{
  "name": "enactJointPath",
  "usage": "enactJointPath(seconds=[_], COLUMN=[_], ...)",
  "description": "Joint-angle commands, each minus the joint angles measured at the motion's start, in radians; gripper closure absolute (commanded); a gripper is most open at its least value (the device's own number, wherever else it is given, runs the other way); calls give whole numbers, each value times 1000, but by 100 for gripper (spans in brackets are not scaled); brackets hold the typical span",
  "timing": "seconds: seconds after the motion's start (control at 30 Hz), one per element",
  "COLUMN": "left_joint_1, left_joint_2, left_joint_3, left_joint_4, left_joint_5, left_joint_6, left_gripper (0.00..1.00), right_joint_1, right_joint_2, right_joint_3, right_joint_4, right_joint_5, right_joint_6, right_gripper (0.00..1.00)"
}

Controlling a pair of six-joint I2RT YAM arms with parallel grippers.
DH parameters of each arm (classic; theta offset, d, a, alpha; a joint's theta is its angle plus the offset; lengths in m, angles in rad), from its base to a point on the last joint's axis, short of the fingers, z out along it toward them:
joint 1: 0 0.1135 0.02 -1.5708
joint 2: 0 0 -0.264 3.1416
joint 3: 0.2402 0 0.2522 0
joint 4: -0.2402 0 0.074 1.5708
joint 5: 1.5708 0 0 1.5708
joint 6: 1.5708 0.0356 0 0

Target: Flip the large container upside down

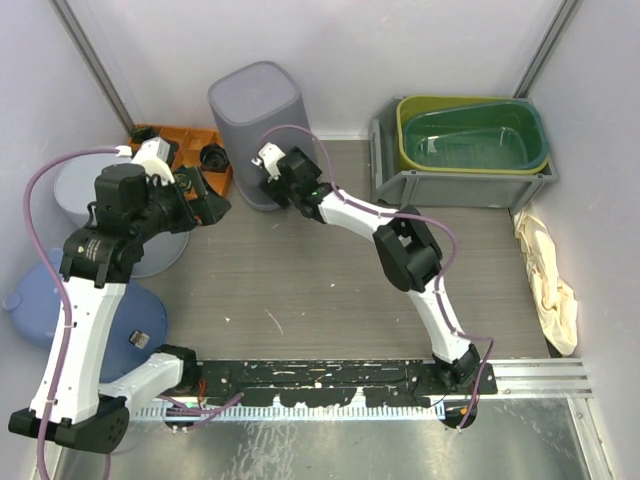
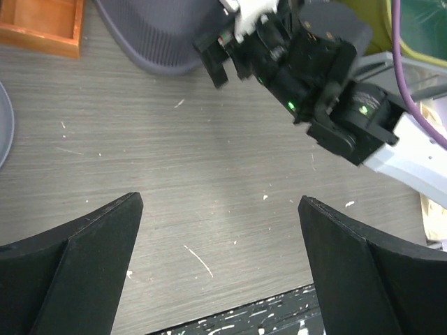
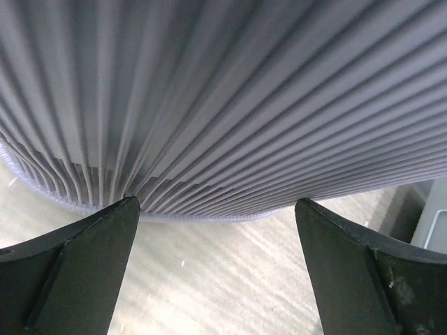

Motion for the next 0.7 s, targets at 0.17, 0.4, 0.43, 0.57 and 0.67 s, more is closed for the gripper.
enactJointPath(seconds=[0.17, 0.4, 0.43, 0.57, 0.67], left_joint_1=[-97, -123, -137, -238, -286], left_joint_2=[-31, 10, 32, 159, 266], left_joint_3=[-73, -156, -160, -123, -48], left_joint_4=[70, 158, 170, 184, 163], left_joint_5=[-46, -28, -36, -174, -274], left_joint_6=[0, -1, 2, 15, -4], left_gripper=[3, 3, 3, 3, 3], right_joint_1=[-16, -91, -100, -214, -503], right_joint_2=[-88, -455, -493, -492, -373], right_joint_3=[78, 68, 112, 443, 710], right_joint_4=[-33, -510, -579, -862, -1010], right_joint_5=[127, -110, -116, 58, 126], right_joint_6=[-18, -42, -84, -204, -205], right_gripper=[0, 0, 0, 0, 0])
